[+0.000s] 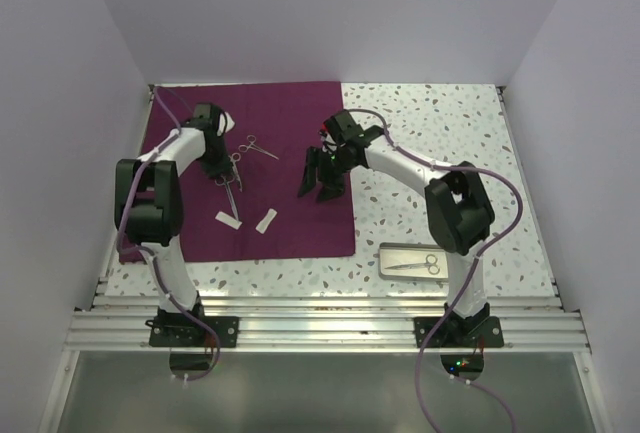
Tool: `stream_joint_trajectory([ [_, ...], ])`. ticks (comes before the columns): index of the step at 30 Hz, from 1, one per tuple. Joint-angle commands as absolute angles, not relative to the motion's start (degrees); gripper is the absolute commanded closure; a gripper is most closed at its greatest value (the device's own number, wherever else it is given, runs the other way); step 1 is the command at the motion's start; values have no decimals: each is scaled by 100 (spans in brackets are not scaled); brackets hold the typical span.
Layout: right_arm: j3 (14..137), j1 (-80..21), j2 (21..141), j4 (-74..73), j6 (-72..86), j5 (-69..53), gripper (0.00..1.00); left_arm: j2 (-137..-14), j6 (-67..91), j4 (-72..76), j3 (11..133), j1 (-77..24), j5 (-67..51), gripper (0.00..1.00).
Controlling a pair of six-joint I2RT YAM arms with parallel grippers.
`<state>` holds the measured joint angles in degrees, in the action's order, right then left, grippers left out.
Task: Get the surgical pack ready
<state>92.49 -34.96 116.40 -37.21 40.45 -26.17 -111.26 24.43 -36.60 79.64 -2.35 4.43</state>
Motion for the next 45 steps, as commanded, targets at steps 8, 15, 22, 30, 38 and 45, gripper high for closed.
stream_joint_trajectory([
  [8,9237,-3419,11408,-3832,3850,-2593,41,-11513,2434,-3568,8341,-237,712,77],
  [15,9360,-3401,11487,-3929,3788,-2602,41,-11689,2452,-3551,8402,-246,729,69],
  [22,9395,-3410,11557,-3981,3771,-2610,41,-12006,2338,-3472,8411,-237,651,72],
  [30,9527,-3436,11698,-3674,3753,-2882,42,-11699,2215,-3384,8227,-229,510,100],
  [38,9878,-3779,12084,-2409,3595,-3568,34,-10837,2338,-3612,8060,-229,185,100],
  [45,10344,-4051,12875,-1329,4148,-3770,32,-10460,2408,-3700,7744,-220,27,100],
])
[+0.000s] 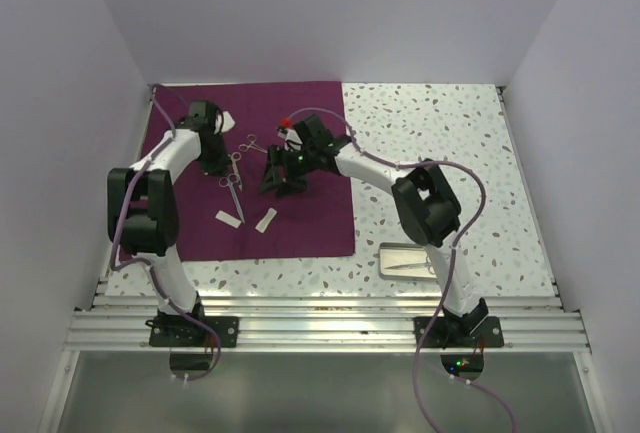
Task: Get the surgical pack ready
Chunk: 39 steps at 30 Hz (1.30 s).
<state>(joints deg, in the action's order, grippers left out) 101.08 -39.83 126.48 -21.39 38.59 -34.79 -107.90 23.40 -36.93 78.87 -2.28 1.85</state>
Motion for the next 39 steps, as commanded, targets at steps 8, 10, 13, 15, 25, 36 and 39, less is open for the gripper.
stream_joint_trajectory([
  [8,11318,-4333,13710,-1318,4263,-3718,32,-10195,2417,-3718,7427,-229,-123,100],
  [10,11329,-4342,13737,-1266,4393,-3630,34,-10143,2487,-3779,7401,-228,-132,96],
  [13,11390,-4324,13755,-1536,4448,-3376,41,-10020,2601,-3823,7251,-246,-281,69],
  [15,11251,-4281,13528,-1749,4386,-3008,43,-9906,2654,-3858,7137,-299,-316,61],
  [25,10521,-3806,12394,-2900,3772,-2198,49,-10265,3129,-4060,7416,-720,254,62],
  [36,9405,-3445,11523,-2646,3709,-2267,49,-10459,3489,-4544,7330,-1204,940,62],
  [39,9264,-3437,11426,-2611,3683,-2285,49,-10503,3507,-4544,7286,-1213,1045,62],
])
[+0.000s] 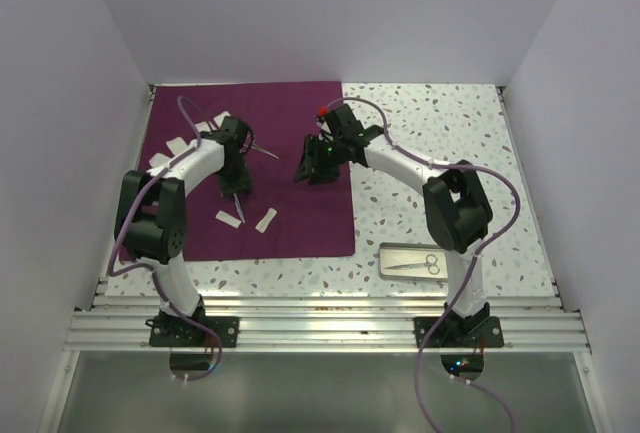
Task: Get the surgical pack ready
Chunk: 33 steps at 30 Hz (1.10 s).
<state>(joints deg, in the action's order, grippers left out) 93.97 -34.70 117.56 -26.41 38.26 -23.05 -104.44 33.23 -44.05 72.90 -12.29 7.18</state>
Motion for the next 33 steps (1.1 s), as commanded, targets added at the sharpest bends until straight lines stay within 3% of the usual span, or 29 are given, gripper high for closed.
stream_joint_trajectory([
  [1,9229,-3437,11417,-2602,3683,-2294,49,-10520,3516,-4561,7286,-1204,1098,62],
  [15,9299,-3454,11540,-2610,3753,-2399,49,-10951,3393,-4035,6979,-1143,1345,69],
  [21,9518,-3638,11742,-2663,3788,-2443,49,-11004,3103,-3499,6689,-923,932,80],
  [26,10028,-3876,12146,-2549,3885,-2733,49,-10750,2936,-3217,6390,-730,572,100],
  [33,10572,-3999,12786,-1882,4656,-3243,46,-10319,2611,-3041,6135,-571,27,100],
])
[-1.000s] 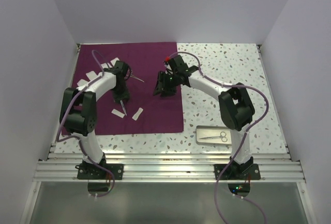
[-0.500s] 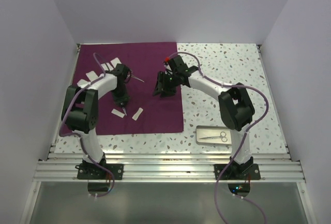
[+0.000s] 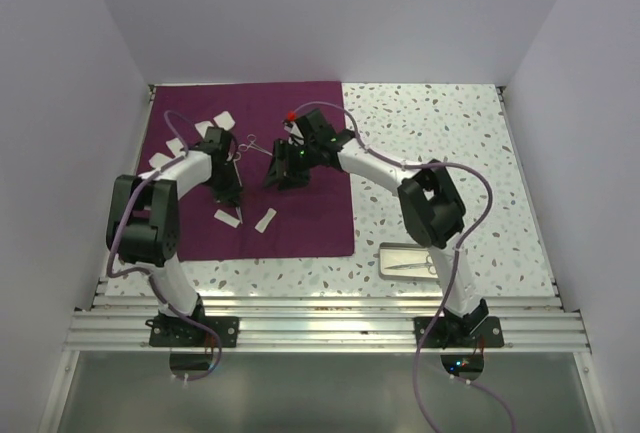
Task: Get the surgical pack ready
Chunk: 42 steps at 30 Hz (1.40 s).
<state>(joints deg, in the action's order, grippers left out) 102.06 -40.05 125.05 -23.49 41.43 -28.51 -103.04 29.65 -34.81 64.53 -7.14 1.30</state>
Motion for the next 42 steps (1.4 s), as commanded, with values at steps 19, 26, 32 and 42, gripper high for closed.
stream_joint_trajectory([
  [19,12647,-4500,14677,-1415,5590,-3015,49,-9686,2197,-2532,5388,-431,-668,100],
  [26,12823,-4623,14967,-1345,5607,-2918,53,-9615,2197,-2443,5247,-404,-800,100],
  [32,12937,-4693,15143,-1169,5765,-2918,59,-9580,2180,-2426,5230,-404,-861,100],
  [42,13289,-4755,15442,-1195,5871,-2874,62,-9554,2188,-2382,5221,-396,-984,100],
])
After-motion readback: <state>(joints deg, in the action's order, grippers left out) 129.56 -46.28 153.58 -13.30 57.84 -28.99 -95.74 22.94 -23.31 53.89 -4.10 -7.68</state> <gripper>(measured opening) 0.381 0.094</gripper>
